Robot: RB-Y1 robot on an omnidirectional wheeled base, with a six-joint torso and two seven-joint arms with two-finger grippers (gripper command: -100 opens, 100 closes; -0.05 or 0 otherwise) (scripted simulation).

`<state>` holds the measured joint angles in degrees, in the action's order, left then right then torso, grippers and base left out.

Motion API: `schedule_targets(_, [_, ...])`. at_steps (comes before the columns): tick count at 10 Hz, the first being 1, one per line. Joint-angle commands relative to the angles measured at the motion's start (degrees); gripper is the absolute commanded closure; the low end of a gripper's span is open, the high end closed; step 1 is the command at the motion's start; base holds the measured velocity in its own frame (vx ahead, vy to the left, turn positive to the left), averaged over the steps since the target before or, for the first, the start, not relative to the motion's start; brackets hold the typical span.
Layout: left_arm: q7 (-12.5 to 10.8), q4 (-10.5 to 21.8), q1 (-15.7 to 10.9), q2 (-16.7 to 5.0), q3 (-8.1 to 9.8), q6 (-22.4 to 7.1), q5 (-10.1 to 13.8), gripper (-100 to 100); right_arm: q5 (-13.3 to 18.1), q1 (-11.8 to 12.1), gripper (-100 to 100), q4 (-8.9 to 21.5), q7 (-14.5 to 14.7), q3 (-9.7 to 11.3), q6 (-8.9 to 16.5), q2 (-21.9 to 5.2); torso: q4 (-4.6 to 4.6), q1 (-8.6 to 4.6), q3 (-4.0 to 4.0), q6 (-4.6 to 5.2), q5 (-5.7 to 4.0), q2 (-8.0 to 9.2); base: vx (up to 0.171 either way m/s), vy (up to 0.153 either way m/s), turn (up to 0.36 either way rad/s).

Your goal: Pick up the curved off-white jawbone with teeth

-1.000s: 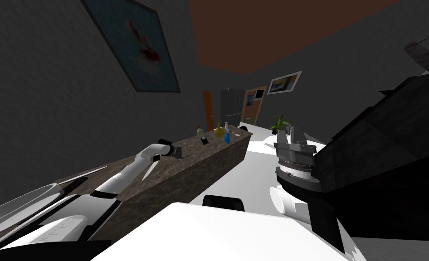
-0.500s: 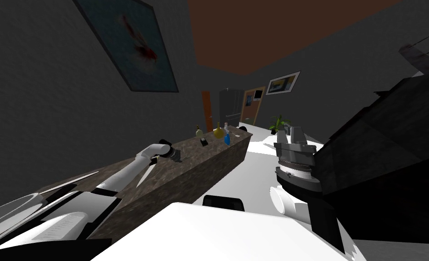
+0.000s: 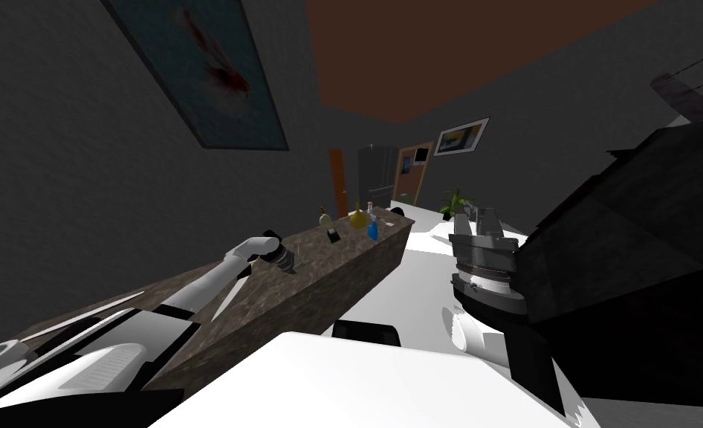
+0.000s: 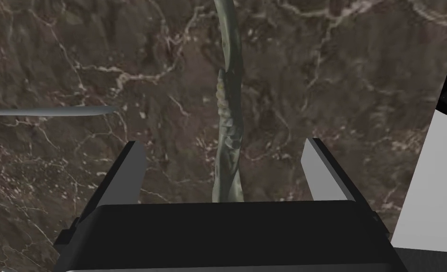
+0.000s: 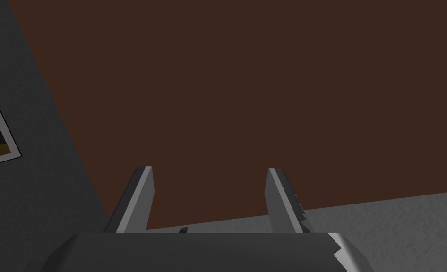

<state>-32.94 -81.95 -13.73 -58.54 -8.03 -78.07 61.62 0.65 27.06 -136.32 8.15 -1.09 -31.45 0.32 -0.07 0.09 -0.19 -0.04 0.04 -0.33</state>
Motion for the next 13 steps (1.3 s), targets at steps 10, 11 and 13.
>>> schedule_targets(10, [0.37,0.58,0.50,1.73,-2.04,-1.05,-0.28,100,0.00,-0.01,0,0.00,0.00,0.00,0.00,0.00,0.05,-0.09,0.14,0.01,0.00,0.25,0.037,-0.008,0.046])
schedule_targets(11, [0.38,0.58,0.50,1.72,-2.04,-1.07,-0.28,100,0.00,-0.01,0,0.00,0.00,0.00,0.00,0.00,0.05,-0.06,0.14,0.02,0.01,0.25,0.000,0.000,0.000])
schedule_targets(13, [0.37,0.58,0.50,1.72,-2.04,-1.06,-0.28,0,0.00,-0.01,0,0.00,0.00,0.00,0.00,0.00,0.05,-0.05,0.13,0.02,0.01,0.24,0.000,0.000,0.000])
